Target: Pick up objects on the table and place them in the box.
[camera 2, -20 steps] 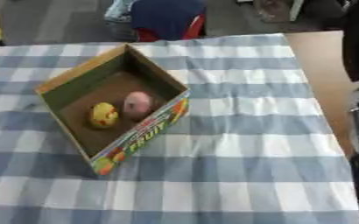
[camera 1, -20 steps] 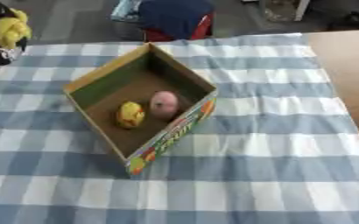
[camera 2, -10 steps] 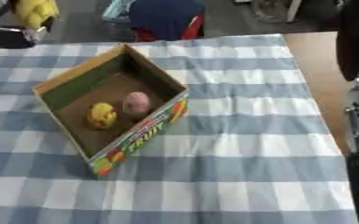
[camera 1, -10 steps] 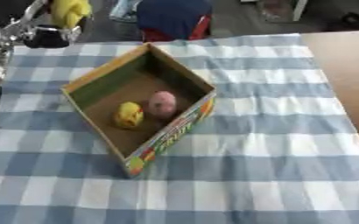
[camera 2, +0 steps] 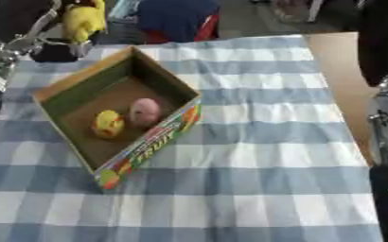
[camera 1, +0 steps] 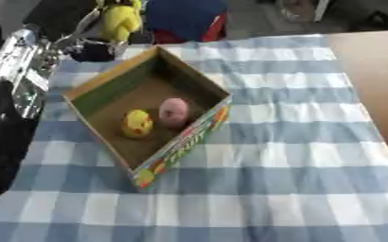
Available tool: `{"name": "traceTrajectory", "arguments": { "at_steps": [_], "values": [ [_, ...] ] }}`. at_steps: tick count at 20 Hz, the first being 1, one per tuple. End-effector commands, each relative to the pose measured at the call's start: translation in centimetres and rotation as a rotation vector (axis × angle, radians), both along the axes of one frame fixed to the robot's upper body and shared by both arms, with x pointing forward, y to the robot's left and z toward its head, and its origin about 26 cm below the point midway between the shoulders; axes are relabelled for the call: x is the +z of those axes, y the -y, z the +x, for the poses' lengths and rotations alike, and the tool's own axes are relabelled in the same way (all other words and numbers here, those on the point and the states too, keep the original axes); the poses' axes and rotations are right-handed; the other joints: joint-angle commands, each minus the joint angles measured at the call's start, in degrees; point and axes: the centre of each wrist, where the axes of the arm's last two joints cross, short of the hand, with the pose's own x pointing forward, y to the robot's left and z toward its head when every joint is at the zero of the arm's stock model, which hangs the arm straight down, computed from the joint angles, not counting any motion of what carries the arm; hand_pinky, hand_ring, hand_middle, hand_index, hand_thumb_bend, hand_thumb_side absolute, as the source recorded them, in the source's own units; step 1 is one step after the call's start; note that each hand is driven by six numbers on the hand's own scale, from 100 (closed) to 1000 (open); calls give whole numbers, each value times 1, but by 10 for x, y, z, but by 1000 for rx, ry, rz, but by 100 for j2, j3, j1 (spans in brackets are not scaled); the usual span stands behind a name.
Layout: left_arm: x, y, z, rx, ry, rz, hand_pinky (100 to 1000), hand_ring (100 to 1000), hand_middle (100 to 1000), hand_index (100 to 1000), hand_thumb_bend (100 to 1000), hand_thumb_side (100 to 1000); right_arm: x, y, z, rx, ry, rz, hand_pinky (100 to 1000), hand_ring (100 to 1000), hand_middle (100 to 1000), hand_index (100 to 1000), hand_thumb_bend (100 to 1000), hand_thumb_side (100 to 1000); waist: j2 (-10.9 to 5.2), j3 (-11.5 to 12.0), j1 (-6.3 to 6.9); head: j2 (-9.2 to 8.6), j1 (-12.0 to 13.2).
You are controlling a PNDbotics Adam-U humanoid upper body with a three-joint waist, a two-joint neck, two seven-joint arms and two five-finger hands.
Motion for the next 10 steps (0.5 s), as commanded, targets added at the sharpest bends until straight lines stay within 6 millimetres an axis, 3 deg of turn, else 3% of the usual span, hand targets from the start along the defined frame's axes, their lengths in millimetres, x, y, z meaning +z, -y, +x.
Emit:
{"name": "traceTrajectory", "arguments": {
  "at_steps": [1, 9, 10],
  "values": [
    [-1, 7, 2, -75, 2, -21, 100, 372, 260, 425, 100, 221, 8, 0, -5, 10, 35, -6, 684, 716, 648, 854, 100, 984, -87, -19, -15, -63, -35],
    [-27, 9, 11, -144, -192, 63, 100, 442, 332, 504, 100, 183, 8, 0, -5, 7, 33, -11, 685, 717, 647, 854, 100, 986, -61, -13, -4, -71, -92],
    [-29, 8, 11, -139, -223, 82, 114, 461, 351, 528, 100, 138, 8, 0, -5, 6, 33, -10, 685, 717, 647, 854, 100, 987, -61, -10, -2, -72, -96]
  ]
}}
